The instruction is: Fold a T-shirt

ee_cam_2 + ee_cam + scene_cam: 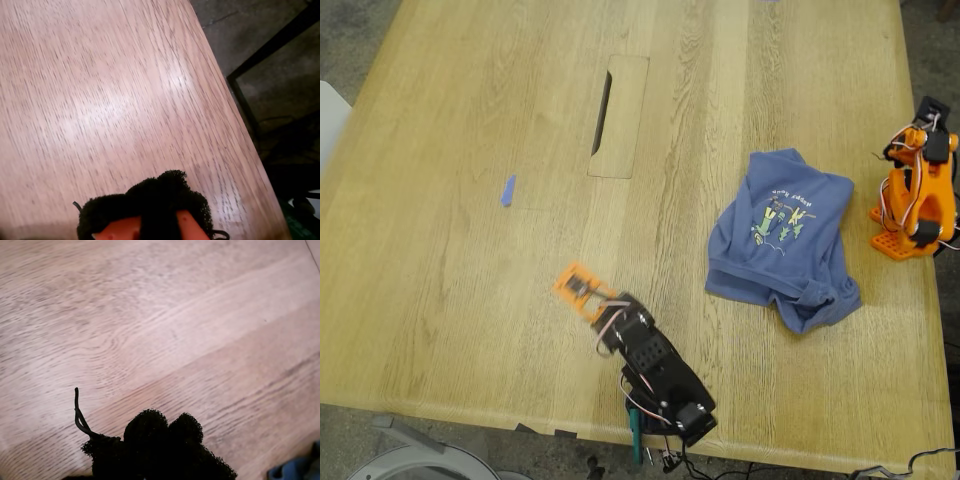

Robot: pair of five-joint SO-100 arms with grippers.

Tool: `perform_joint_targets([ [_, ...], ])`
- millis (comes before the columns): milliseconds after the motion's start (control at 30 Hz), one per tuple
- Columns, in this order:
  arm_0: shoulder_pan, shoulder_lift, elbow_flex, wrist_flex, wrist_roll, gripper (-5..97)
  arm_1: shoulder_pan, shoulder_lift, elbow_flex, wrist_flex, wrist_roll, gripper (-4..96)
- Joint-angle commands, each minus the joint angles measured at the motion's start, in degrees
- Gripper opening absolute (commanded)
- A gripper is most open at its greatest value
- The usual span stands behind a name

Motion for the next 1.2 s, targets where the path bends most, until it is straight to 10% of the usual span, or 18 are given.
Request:
perform_joint_targets([
  [0, -7.5, 4.2, 1.1, 0.4, -0.2, 0, 2.9, 2.8, 0.1, 2.8, -2.2, -0.1],
  [267, -20.4, 23.6, 13.4, 0.4, -1.6, 0, 15.9, 2.9, -1.7, 5.2, -10.6, 0.0],
  [1167, -38.1, 34.7, 29.1, -5.3, -4.0, 0, 24.3, 3.2, 3.9, 0.9, -11.4, 0.0],
])
